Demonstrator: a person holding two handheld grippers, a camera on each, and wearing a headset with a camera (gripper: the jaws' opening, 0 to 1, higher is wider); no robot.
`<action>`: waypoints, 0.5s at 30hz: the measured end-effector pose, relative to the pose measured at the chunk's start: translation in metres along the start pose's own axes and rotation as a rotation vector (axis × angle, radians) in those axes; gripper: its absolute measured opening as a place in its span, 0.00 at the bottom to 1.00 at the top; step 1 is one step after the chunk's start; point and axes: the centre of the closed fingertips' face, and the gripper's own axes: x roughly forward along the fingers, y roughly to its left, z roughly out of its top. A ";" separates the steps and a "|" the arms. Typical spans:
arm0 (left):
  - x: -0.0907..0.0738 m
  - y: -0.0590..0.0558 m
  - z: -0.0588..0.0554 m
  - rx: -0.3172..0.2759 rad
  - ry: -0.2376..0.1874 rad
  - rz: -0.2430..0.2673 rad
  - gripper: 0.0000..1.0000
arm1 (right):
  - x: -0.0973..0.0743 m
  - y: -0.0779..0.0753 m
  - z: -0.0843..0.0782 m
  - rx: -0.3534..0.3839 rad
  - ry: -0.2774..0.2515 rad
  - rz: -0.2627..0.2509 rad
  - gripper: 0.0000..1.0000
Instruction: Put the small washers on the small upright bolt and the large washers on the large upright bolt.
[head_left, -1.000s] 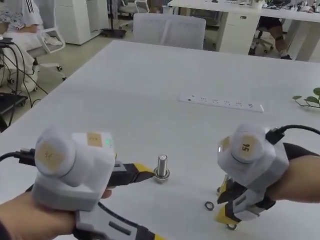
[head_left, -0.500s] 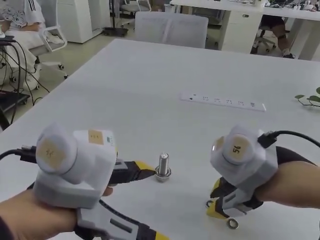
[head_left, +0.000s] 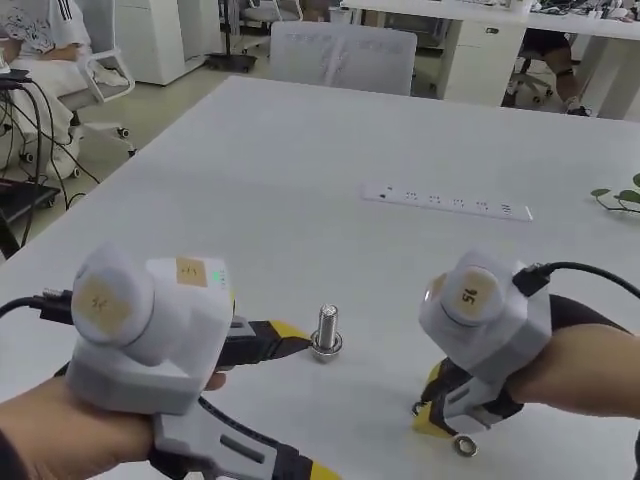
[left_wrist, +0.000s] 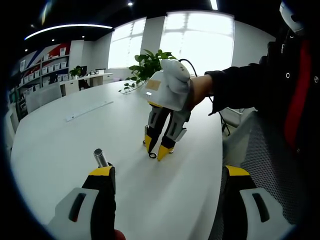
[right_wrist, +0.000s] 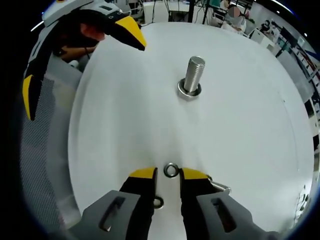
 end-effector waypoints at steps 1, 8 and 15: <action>0.000 0.000 0.000 0.000 0.000 0.000 0.88 | 0.000 0.001 0.000 0.001 0.004 0.003 0.19; 0.000 -0.001 0.000 -0.001 0.000 0.000 0.88 | -0.002 0.006 -0.004 -0.009 0.030 0.018 0.15; 0.001 -0.001 0.001 0.000 -0.001 0.000 0.88 | -0.002 0.008 -0.004 -0.022 0.036 0.024 0.16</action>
